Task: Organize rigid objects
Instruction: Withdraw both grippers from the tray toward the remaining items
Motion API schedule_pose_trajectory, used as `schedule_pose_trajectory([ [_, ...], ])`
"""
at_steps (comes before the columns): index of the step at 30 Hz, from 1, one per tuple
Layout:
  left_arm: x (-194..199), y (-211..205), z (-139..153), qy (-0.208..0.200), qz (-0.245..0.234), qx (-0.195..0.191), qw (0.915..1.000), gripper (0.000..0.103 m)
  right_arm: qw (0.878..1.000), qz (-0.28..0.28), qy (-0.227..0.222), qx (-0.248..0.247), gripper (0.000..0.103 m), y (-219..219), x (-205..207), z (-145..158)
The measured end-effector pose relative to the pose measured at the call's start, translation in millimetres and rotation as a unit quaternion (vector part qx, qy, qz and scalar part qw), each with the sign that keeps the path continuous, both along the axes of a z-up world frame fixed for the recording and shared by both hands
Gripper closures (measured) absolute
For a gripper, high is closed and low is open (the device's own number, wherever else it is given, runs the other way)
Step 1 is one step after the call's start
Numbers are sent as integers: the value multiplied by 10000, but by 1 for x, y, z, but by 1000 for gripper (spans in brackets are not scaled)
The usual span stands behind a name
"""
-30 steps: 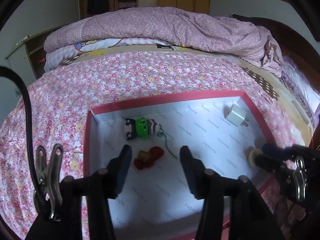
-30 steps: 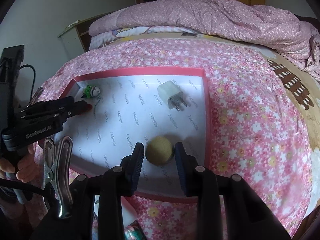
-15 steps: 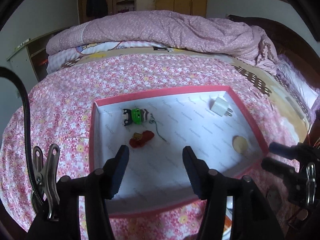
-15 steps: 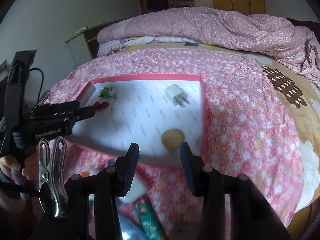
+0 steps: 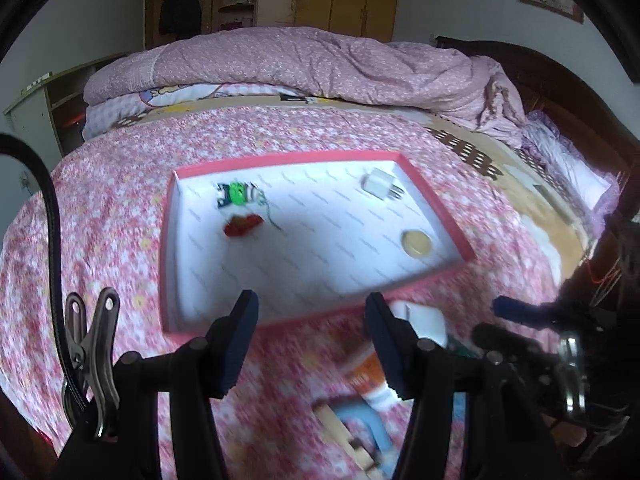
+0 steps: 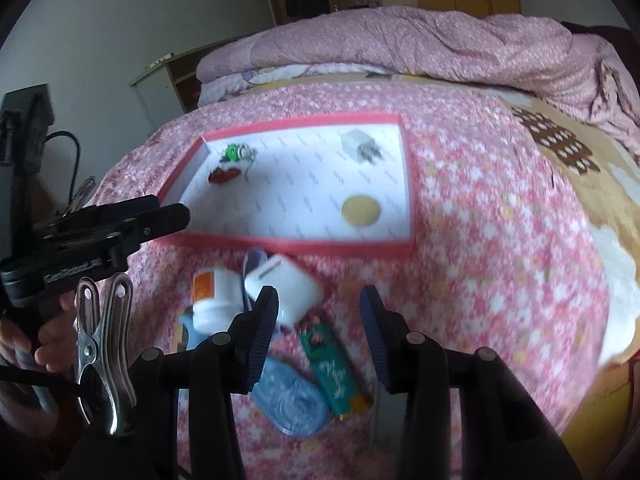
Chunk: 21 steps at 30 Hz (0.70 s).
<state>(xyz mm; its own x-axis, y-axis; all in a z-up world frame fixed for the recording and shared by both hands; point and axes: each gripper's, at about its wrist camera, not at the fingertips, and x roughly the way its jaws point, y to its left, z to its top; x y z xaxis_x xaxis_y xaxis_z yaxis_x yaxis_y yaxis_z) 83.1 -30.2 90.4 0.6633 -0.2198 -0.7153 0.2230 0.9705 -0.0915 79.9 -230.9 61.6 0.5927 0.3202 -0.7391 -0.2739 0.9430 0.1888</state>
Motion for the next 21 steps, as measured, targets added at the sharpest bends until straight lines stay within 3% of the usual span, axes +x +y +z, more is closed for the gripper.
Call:
schedule_pose_trajectory([
  [6,-27,-9,-3,-18,-236,-86,9997,44,9996,-157,148,176,59,-12,-20,-10],
  [10,-34,-19,-13,228,-628,-203,9976,44,9995,-172,187,176,59,-16,-30,-12],
  [21,-40,-43,-27,214,-1137,388,9925,43,9987,-279,365,212,59,-23,-36,-20],
])
